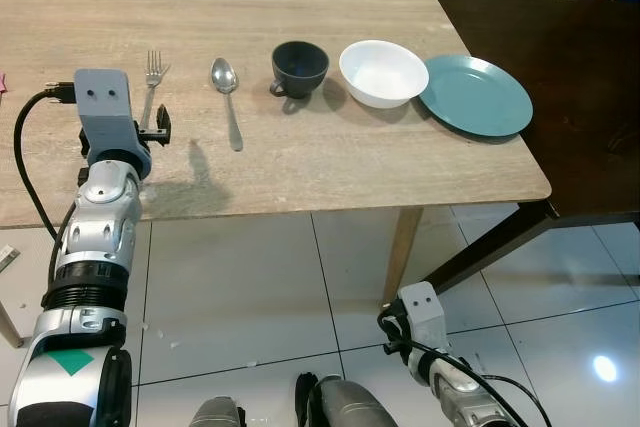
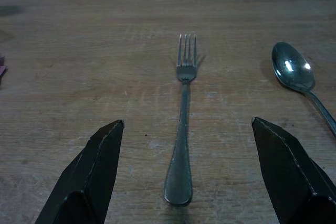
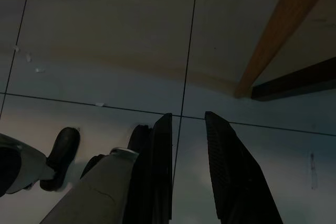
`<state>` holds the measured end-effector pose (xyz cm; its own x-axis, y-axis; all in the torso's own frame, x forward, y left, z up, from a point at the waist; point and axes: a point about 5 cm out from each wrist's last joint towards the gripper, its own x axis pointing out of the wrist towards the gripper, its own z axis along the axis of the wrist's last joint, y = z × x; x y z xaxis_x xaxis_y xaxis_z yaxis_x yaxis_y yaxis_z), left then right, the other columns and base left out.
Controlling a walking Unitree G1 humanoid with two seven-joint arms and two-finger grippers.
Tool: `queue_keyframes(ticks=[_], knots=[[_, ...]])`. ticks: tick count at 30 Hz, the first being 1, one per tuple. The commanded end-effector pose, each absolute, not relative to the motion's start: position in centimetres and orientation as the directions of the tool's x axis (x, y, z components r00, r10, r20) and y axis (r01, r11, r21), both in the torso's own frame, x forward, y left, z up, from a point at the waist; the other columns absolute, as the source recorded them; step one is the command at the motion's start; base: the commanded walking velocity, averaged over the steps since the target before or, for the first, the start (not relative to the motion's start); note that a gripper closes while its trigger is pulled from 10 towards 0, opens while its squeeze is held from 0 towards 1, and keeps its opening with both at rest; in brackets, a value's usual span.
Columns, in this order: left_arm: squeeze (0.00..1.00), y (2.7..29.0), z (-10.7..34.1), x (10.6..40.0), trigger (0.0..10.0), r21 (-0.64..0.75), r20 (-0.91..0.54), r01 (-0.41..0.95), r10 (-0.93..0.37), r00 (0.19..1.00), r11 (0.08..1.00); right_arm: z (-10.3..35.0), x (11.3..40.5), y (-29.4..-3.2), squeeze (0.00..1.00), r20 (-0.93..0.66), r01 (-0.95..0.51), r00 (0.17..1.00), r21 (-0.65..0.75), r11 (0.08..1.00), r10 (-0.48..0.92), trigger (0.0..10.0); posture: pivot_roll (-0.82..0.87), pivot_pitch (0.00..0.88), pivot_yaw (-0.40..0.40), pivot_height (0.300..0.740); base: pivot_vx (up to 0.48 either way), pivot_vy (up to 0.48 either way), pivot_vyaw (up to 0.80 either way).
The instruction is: Setting the table
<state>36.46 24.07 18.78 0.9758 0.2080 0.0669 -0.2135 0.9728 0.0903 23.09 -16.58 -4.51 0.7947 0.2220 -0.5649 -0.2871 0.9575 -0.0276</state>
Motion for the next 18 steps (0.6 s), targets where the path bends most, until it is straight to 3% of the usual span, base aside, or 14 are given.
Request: queue_keyframes(ticks=[1,18], knots=[[0.00,23.70,18.82,36.53,10.0,0.066,0.076,-0.212,0.207,0.975,0.975,-4.78,22.68,-17.28,0.00,-0.582,-0.265,0.788,-0.025,0.964,0.201,10.0,0.07,0.102,-0.070,0.740,0.000,0.000,0.00],[0.00,23.16,19.47,36.63,10.0,0.073,0.122,-0.195,0.185,0.975,0.978,-4.80,22.68,-17.18,0.00,-0.581,-0.262,0.788,-0.021,0.965,0.201,10.0,0.07,0.099,-0.066,0.740,0.016,0.000,0.00]])
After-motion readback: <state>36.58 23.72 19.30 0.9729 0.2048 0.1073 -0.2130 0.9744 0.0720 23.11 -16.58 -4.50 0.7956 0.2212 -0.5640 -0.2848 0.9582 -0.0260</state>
